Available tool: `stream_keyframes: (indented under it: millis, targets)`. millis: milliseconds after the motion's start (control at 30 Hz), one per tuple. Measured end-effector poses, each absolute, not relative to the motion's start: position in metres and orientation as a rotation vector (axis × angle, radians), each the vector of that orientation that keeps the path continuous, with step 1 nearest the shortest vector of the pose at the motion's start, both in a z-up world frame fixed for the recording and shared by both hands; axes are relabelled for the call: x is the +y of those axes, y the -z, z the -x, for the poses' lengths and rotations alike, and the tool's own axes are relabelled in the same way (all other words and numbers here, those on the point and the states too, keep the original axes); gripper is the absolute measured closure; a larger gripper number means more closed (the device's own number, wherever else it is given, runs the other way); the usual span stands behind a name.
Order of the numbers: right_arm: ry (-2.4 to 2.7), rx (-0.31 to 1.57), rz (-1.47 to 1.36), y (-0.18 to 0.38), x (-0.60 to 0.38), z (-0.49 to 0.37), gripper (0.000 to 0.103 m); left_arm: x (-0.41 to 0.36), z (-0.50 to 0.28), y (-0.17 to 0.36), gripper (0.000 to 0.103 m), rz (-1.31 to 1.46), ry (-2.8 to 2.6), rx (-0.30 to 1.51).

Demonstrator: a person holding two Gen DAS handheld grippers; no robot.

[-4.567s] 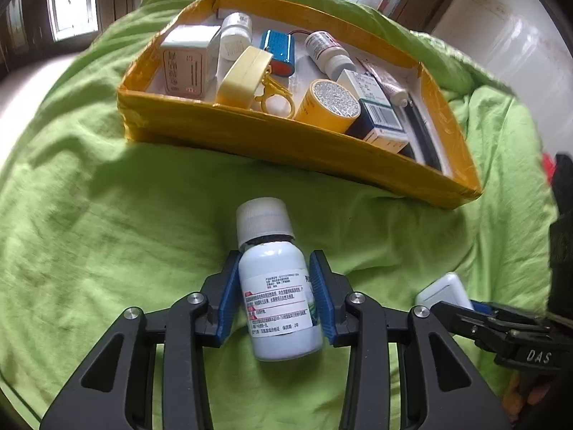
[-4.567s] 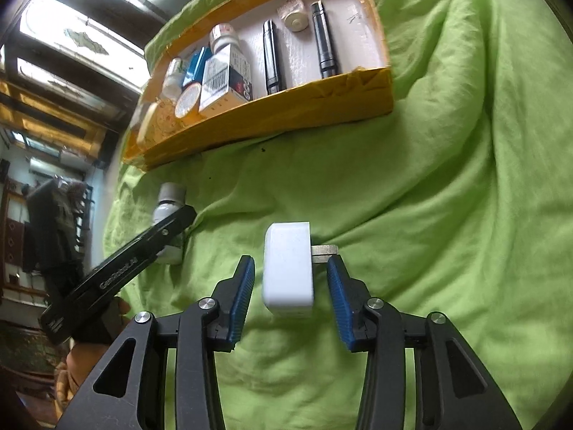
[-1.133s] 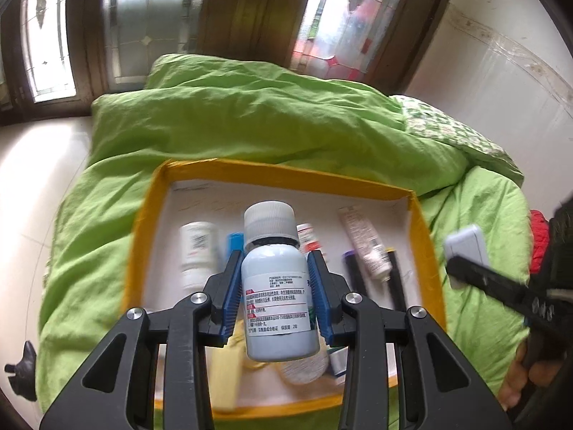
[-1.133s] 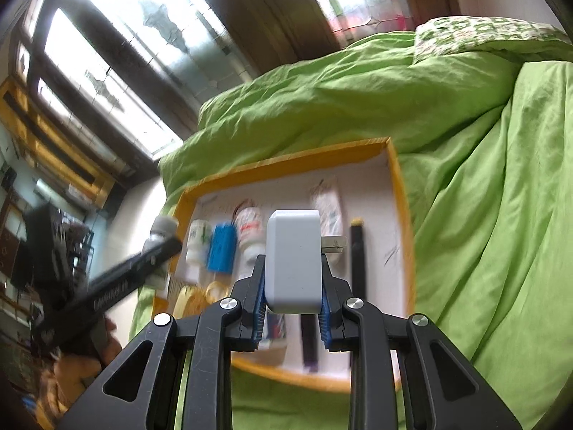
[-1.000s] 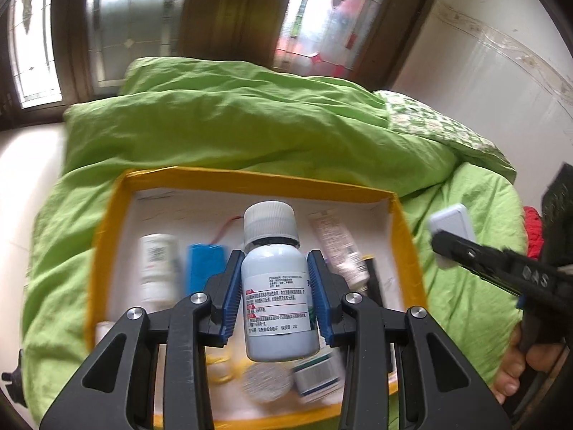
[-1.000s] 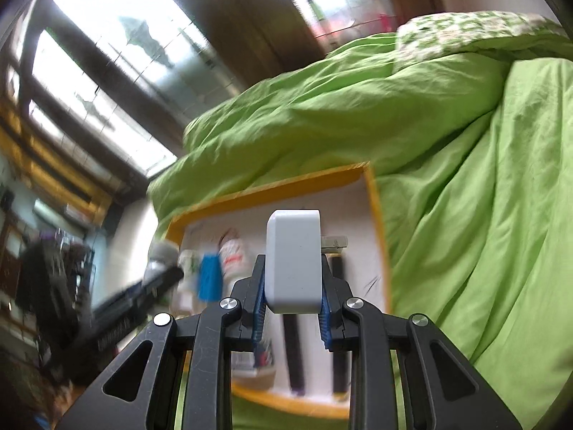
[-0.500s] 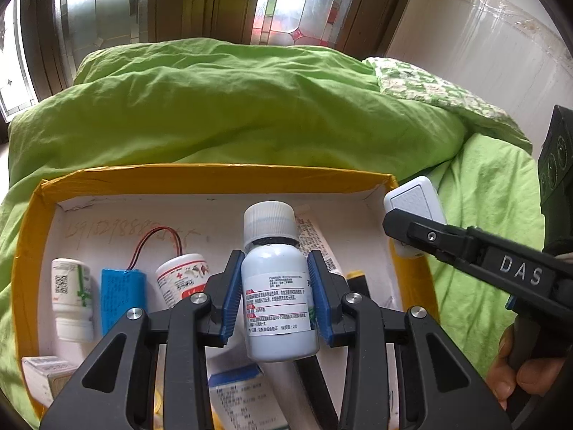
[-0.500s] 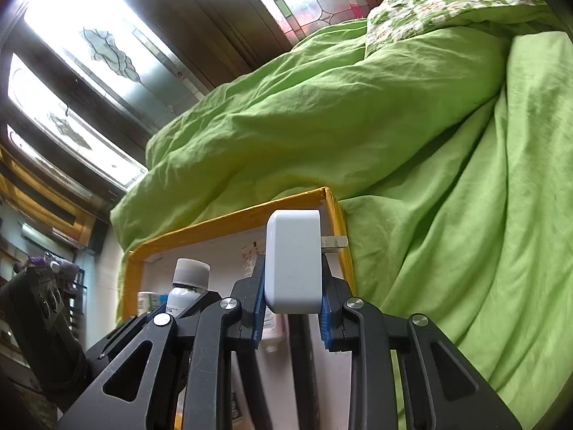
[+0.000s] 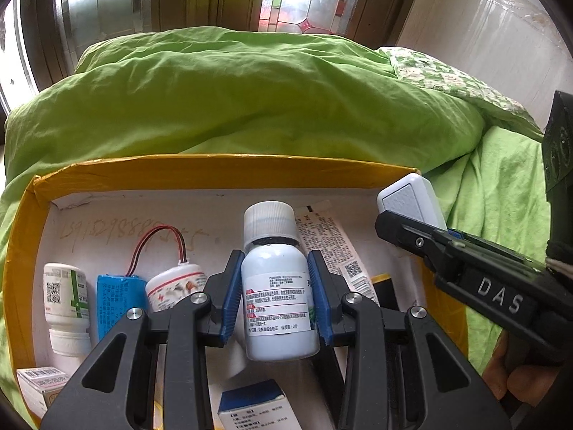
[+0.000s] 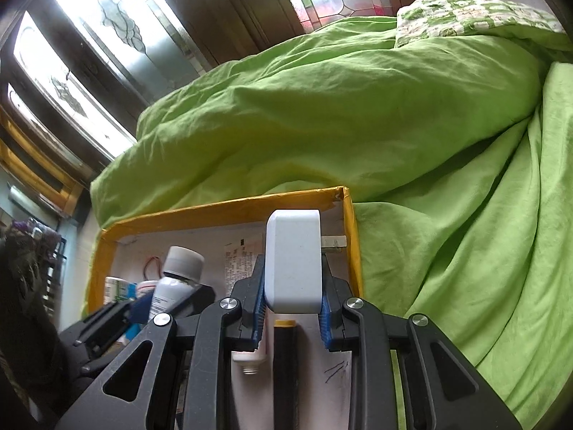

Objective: Organize rigid objects

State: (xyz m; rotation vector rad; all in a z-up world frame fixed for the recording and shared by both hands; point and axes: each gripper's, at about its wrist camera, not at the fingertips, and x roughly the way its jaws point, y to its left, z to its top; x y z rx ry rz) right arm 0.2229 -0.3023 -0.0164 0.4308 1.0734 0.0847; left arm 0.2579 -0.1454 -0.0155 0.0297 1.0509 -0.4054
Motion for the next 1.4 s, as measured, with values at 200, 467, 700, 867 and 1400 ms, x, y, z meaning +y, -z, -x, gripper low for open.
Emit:
stream_keyframes:
  millis: [200, 467, 700, 867, 1400]
  targets:
    - [-0.074, 1.069, -0.346, 0.019, -0.292, -0.225, 0.081, -0.148, -0.260, 0.017, 0.070, -0.027, 0.407, 1.056]
    - [-0.064, 1.049, -0.333, 0.015, -0.292, -0.224, 0.079, -0.146, -0.258, 0.020, 0.069, -0.026, 0.428, 1.067]
    - [-0.067, 1.000, -0.388, -0.003, -0.298, -0.217, 0.068, -0.148, -0.245, 0.010, 0.057, -0.054, 0.441, 1.043]
    - [-0.045, 0.951, -0.410, -0.022, -0.300, -0.202, 0.059, -0.149, -0.230, -0.009, 0.047, -0.088, 0.440, 1.003]
    - [-0.036, 0.932, -0.465, -0.056, -0.299, -0.129, 0.043, -0.112, -0.156, -0.047, 0.031, -0.110, 0.347, 0.967]
